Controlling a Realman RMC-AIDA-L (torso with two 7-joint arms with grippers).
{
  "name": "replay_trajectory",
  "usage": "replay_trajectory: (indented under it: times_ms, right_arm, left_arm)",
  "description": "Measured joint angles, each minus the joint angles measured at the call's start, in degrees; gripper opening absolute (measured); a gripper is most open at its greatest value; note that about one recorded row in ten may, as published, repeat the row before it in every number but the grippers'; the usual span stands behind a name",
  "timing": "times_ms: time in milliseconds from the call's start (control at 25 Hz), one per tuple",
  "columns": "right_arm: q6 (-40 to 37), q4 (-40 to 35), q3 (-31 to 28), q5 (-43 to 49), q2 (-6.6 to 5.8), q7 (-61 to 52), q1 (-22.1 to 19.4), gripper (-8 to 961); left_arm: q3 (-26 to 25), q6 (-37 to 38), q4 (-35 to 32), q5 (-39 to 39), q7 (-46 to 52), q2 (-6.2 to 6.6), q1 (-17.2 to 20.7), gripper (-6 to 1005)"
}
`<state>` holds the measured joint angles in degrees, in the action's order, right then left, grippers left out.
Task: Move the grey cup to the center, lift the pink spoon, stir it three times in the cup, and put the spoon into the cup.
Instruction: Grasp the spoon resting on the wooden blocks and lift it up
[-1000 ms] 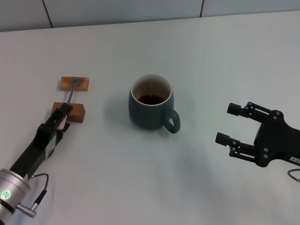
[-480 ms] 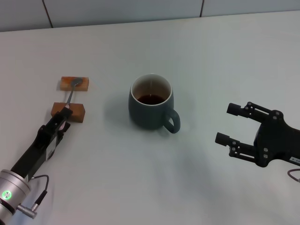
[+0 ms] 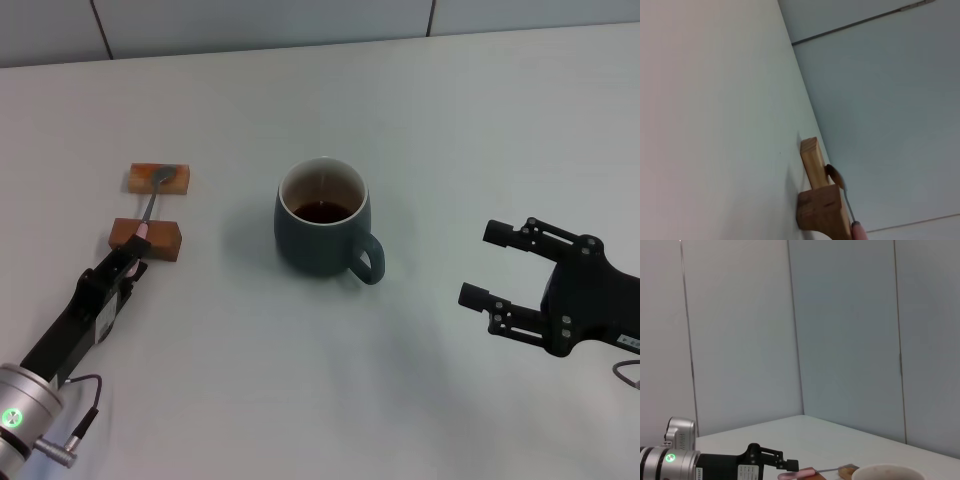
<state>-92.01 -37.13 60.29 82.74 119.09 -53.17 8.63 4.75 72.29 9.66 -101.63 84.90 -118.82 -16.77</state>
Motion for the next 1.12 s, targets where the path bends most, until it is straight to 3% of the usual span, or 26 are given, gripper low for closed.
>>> replay_trajectory:
  times_ms: [1120]
  right_arm:
    - [-0.04,0.04,0.00,0.14,0.00,0.00,0.16,754]
  left_arm:
    - [0.00,-0.18,0.00,0.12,0.02,0.00,-0.37,358]
